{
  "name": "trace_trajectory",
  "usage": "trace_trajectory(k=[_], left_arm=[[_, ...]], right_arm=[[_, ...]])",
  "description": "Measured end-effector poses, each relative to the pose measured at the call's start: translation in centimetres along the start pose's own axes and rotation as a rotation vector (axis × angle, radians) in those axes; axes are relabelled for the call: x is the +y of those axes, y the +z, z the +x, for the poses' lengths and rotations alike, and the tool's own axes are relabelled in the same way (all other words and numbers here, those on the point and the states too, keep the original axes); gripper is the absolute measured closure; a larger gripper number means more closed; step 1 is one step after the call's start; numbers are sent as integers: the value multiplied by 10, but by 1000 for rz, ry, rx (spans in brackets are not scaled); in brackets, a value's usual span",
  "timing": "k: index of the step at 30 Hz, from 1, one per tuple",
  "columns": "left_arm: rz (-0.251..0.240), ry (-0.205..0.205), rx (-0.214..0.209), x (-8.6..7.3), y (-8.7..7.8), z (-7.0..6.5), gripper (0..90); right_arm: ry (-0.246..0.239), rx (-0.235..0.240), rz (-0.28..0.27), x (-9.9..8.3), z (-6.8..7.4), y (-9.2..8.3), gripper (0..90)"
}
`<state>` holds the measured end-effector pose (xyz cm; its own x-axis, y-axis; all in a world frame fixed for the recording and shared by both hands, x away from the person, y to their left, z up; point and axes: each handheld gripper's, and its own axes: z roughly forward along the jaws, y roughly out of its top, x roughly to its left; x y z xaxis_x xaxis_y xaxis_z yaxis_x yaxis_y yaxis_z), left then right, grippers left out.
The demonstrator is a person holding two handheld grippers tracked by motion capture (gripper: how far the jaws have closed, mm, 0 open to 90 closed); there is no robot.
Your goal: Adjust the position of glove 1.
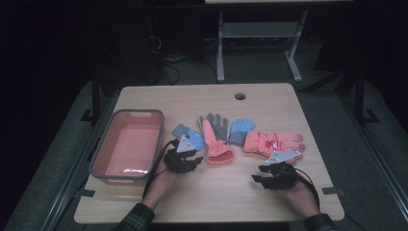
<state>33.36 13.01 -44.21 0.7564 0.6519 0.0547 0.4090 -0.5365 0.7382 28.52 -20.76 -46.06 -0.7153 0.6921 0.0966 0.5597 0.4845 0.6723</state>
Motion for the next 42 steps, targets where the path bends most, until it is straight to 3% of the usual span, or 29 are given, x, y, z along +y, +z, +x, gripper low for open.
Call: trace_trajectory(k=[4,9,13,19,24,30,42], left_arm=[[-4,-23,48,8,10,7,611],[7,-54,69,12,27,18,625],[52,-71,74,10,37,26,640],[63,-81,62,6,45,31,658],[80,-70,76,6,45,32,811],[89,-114,70,8,43,33,850],[-21,-152,88,27,8,32,854]], right_arm=[[-1,4,0,0,-1,0,507],[7,6,-2,-1,-1,-1,506],[3,6,-5,-2,-1,-2,506],[10,4,-5,-2,-2,-3,508],[5,2,-4,-3,-2,-3,510],[4,2,-2,-3,-1,-3,512],[2,0,1,-5,-3,-4,513]])
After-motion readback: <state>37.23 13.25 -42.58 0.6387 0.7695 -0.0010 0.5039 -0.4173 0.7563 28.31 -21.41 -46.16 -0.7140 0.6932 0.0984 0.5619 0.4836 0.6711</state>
